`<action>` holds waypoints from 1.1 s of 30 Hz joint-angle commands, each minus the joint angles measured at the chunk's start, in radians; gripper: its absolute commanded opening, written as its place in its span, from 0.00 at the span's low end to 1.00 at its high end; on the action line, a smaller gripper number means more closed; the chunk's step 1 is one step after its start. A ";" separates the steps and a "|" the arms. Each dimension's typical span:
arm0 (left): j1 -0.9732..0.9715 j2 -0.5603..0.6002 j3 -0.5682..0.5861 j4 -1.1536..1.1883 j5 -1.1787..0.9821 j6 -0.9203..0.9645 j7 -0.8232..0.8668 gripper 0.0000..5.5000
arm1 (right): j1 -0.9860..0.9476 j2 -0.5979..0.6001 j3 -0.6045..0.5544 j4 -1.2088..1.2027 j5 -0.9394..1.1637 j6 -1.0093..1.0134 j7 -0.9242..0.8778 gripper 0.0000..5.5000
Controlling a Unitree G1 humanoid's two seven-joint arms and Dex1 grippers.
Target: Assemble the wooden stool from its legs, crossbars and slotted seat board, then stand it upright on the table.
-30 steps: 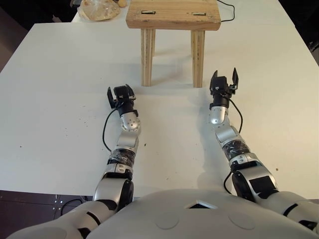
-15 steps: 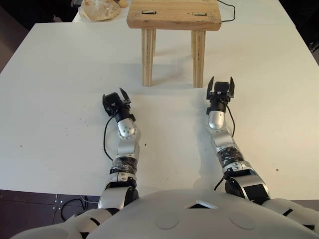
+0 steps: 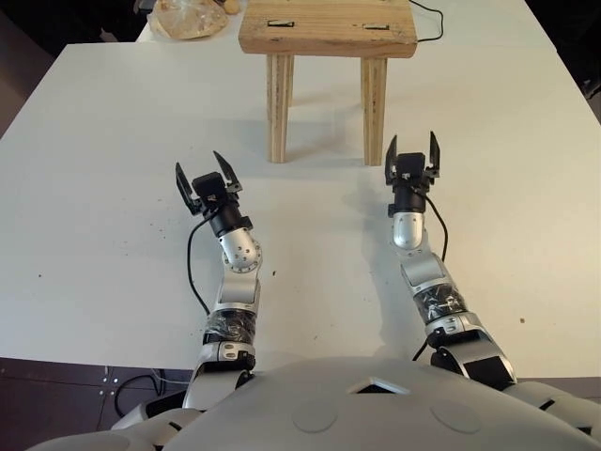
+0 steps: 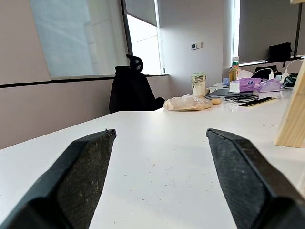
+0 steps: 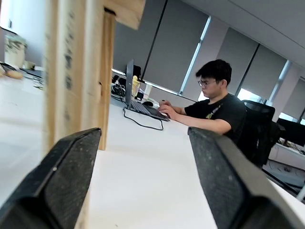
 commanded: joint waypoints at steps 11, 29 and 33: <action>0.020 -0.021 -0.070 -0.215 -0.354 0.042 -0.405 0.64 | 0.043 0.084 0.006 -0.175 0.161 0.052 0.161 0.61; 0.061 0.007 -0.080 -0.305 -0.252 0.100 -0.442 0.64 | 0.093 0.129 0.046 -0.276 0.121 0.119 0.082 0.61; 0.025 -0.038 -0.072 -0.259 -0.236 0.062 -0.390 0.64 | 0.042 0.096 0.006 -0.234 0.183 0.139 0.142 0.61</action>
